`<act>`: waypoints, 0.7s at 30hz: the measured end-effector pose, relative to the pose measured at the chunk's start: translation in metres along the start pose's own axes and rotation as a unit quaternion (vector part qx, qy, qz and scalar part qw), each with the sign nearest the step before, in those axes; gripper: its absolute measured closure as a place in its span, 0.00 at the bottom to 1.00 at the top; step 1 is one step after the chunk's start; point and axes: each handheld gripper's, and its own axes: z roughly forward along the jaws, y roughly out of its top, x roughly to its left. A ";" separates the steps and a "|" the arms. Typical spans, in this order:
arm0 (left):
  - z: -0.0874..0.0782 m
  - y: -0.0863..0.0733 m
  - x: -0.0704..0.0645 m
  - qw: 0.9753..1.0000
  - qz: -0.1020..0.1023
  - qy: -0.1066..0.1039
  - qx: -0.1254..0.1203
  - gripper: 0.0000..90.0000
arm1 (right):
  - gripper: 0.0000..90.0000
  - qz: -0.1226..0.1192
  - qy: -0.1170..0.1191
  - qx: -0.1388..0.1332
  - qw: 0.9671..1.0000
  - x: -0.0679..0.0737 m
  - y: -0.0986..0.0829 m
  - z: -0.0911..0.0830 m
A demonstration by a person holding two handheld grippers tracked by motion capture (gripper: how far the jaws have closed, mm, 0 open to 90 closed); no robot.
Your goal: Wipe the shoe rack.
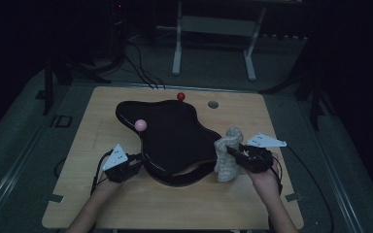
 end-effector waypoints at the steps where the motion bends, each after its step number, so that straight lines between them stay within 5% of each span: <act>1: 0.000 0.000 0.000 1.000 0.000 0.000 0.000 0.83 | 0.77 0.000 0.000 0.000 1.000 0.000 0.000 0.000; 7: -0.001 0.000 -0.005 1.000 -0.003 -0.001 0.001 0.83 | 0.77 0.001 -0.006 0.001 1.000 -0.004 0.003 0.005; 14: -0.002 0.007 -0.009 1.000 -0.003 -0.003 0.016 0.74 | 0.77 0.010 0.012 -0.008 1.000 -0.003 0.000 -0.002; 21: -0.018 0.031 -0.007 0.999 -0.017 0.012 -0.038 0.65 | 0.77 0.013 0.028 -0.021 0.999 0.006 -0.012 -0.019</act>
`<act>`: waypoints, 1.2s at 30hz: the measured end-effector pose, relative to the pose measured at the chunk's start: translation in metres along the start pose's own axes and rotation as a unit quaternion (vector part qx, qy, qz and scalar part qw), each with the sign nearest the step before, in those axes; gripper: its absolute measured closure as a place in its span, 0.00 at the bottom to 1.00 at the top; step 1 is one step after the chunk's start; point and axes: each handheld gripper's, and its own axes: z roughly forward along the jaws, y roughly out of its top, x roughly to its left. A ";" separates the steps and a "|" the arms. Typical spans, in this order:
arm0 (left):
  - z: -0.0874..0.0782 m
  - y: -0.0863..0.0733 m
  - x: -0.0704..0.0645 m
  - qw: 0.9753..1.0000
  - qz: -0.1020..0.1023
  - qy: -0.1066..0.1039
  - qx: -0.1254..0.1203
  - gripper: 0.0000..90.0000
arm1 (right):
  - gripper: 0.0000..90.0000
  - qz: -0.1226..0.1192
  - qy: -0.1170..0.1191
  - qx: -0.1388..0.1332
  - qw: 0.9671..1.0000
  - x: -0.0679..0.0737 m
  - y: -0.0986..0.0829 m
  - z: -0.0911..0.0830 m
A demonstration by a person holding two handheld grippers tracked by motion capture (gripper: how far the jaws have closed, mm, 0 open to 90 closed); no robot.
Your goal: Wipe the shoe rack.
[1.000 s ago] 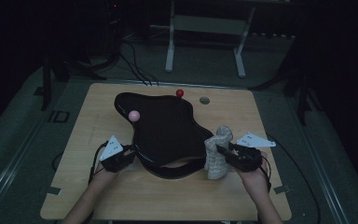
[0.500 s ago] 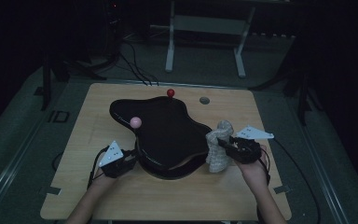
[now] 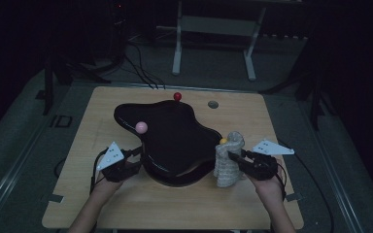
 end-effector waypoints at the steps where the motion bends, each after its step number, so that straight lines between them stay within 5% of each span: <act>1: -0.001 0.003 -0.001 1.000 0.000 0.001 -0.004 0.65 | 0.77 -0.003 0.000 0.001 1.000 0.001 -0.002 -0.001; 11: 0.008 0.027 -0.010 1.000 0.003 0.016 -0.009 0.65 | 0.77 -0.003 0.002 -0.007 1.000 0.001 -0.006 -0.003; 18: 0.009 0.028 -0.012 1.000 0.001 0.020 -0.010 0.83 | 0.77 0.000 0.001 -0.007 1.000 -0.001 -0.010 0.003; 27: 0.010 0.026 -0.008 1.000 0.014 0.007 -0.015 0.83 | 0.79 -0.008 -0.016 0.066 0.998 -0.003 -0.040 0.038; 36: 0.011 0.025 -0.004 1.000 0.002 -0.010 -0.020 0.83 | 0.79 -0.009 -0.025 0.025 0.999 -0.001 -0.021 0.026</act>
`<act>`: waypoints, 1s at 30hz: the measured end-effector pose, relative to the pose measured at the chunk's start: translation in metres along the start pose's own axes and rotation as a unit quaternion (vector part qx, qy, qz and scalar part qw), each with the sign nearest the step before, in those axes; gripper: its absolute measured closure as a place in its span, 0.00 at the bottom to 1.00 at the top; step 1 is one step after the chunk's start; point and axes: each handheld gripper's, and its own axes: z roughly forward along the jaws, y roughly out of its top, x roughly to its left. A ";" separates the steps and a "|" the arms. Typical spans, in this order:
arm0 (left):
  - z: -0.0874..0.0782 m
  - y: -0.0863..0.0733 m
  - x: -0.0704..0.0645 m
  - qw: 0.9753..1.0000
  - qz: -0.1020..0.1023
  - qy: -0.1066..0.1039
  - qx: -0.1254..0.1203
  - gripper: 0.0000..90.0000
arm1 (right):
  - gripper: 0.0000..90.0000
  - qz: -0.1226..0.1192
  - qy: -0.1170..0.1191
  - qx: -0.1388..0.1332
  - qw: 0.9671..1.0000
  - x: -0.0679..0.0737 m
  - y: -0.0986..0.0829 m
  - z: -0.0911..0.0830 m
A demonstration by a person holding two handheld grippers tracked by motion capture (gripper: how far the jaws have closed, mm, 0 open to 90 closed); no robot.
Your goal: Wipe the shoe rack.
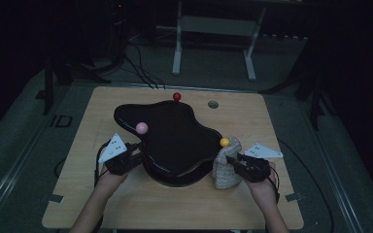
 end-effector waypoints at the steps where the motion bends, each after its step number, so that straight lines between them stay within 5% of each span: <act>1: 0.000 0.000 0.000 1.000 0.000 -0.001 0.001 0.83 | 0.79 0.003 0.001 0.002 1.000 0.000 -0.001 0.003; 6: 0.000 0.000 0.001 1.000 0.001 -0.004 0.000 0.83 | 0.79 0.011 0.020 0.027 0.999 -0.001 -0.011 0.012; 13: 0.000 0.000 0.002 1.000 -0.002 -0.007 0.001 0.83 | 0.79 0.004 0.027 -0.024 0.999 0.007 0.010 -0.010; 19: 0.000 0.000 0.002 1.000 -0.003 -0.008 0.002 0.83 | 0.79 0.000 0.040 0.006 0.999 0.015 0.001 0.006; 24: 0.001 -0.001 0.003 1.000 -0.003 -0.011 0.001 0.83 | 0.79 -0.008 0.033 -0.021 0.999 0.017 0.013 -0.005; 30: 0.001 -0.001 0.003 1.000 -0.003 -0.013 0.002 0.83 | 0.79 -0.004 0.041 0.006 0.999 0.019 0.002 0.008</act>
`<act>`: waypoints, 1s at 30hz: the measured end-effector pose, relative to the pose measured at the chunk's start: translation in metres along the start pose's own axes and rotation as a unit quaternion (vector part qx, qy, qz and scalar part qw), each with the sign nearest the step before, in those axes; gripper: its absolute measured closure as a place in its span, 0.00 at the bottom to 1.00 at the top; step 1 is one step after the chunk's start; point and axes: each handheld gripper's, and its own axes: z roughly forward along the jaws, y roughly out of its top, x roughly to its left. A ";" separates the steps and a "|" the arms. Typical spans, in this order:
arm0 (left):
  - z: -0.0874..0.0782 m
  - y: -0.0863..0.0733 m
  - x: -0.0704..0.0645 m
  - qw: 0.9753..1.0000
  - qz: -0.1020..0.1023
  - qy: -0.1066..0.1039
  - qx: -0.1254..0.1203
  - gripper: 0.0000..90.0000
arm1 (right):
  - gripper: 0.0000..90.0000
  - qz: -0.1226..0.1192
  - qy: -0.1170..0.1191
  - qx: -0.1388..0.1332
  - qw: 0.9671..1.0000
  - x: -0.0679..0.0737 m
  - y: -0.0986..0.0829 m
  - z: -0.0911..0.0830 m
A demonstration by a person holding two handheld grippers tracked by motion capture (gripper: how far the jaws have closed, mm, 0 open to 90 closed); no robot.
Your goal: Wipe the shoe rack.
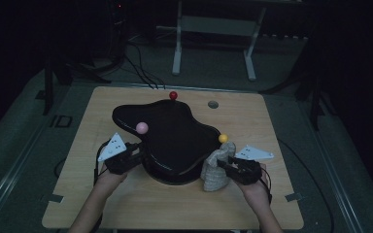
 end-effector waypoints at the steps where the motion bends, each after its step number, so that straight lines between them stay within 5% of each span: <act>1: 0.000 0.000 0.000 1.000 -0.001 -0.001 0.000 0.83 | 0.79 0.003 0.002 -0.007 1.000 0.000 0.002 -0.003; 6: 0.000 0.000 0.001 1.000 -0.002 -0.002 0.001 0.83 | 0.79 -0.009 0.010 -0.047 0.999 0.008 0.022 -0.019; 13: -0.001 0.000 0.001 1.000 -0.004 -0.004 0.003 0.83 | 0.79 -0.022 0.021 -0.014 0.999 0.020 0.015 0.001; 20: -0.001 0.000 0.001 1.000 -0.003 -0.004 0.003 0.83 | 0.79 -0.040 0.040 -0.047 0.997 0.034 0.036 -0.012; 28: 0.000 0.000 -0.001 1.000 -0.005 0.002 0.003 0.83 | 0.79 -0.039 0.055 -0.032 0.997 0.040 0.032 -0.009; 30: 0.000 0.000 -0.002 1.000 -0.002 0.001 0.005 0.83 | 0.79 -0.053 0.064 -0.055 0.995 0.049 0.042 -0.019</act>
